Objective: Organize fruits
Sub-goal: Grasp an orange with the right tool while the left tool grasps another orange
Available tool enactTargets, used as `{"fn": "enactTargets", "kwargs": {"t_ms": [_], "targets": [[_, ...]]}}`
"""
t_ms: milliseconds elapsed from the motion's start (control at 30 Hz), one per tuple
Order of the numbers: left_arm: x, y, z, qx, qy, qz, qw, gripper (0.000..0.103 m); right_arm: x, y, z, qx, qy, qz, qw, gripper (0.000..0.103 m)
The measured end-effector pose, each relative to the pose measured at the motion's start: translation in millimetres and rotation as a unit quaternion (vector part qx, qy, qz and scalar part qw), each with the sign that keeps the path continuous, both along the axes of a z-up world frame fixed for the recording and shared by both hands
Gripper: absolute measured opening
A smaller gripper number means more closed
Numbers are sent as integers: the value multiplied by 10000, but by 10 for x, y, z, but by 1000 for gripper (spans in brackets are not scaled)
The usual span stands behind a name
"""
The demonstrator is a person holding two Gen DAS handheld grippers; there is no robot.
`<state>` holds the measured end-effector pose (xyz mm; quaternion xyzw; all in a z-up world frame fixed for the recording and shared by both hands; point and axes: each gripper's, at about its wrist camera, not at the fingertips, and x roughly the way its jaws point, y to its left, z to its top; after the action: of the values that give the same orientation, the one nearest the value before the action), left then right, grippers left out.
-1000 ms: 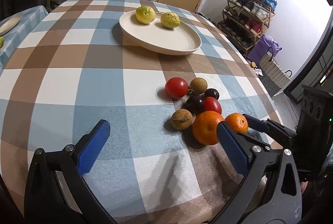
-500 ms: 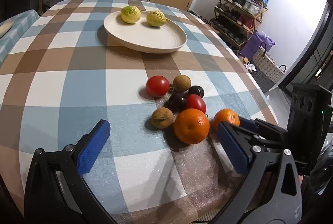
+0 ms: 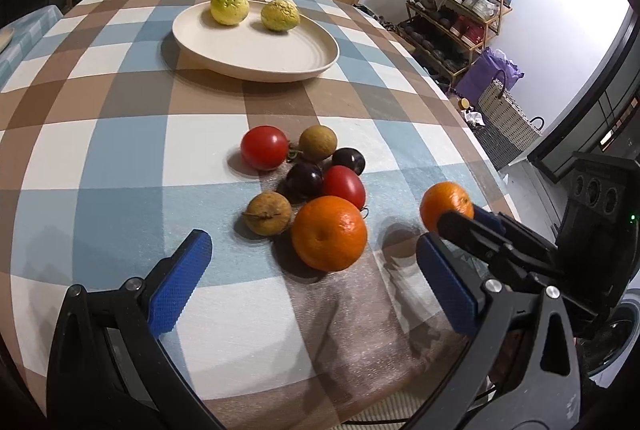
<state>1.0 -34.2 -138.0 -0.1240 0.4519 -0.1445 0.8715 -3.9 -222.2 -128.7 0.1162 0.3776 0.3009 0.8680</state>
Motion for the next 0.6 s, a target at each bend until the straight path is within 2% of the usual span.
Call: {"fn": "enactTargets", "kwargs": {"t_ms": [200, 267, 400, 467, 600], "targets": [[35, -79, 12, -139, 55, 22, 9999, 99, -28, -91, 67, 8, -164, -79, 9998, 42], [42, -106, 26, -202, 54, 2, 9998, 91, -40, -118, 64, 20, -179, -104, 9998, 42], [60, -149, 36, -177, 80, 16, 9998, 82, -58, -175, 57, 75, -192, -136, 9997, 42], [82, -152, 12, -237, 186, -6, 9995, 70, -63, -195, 54, 92, -213, -159, 9996, 42], [104, -138, -21, -281, 283, 78, 9992, 61, -73, -221, 52, 151, -228, -173, 9995, 42]]}}
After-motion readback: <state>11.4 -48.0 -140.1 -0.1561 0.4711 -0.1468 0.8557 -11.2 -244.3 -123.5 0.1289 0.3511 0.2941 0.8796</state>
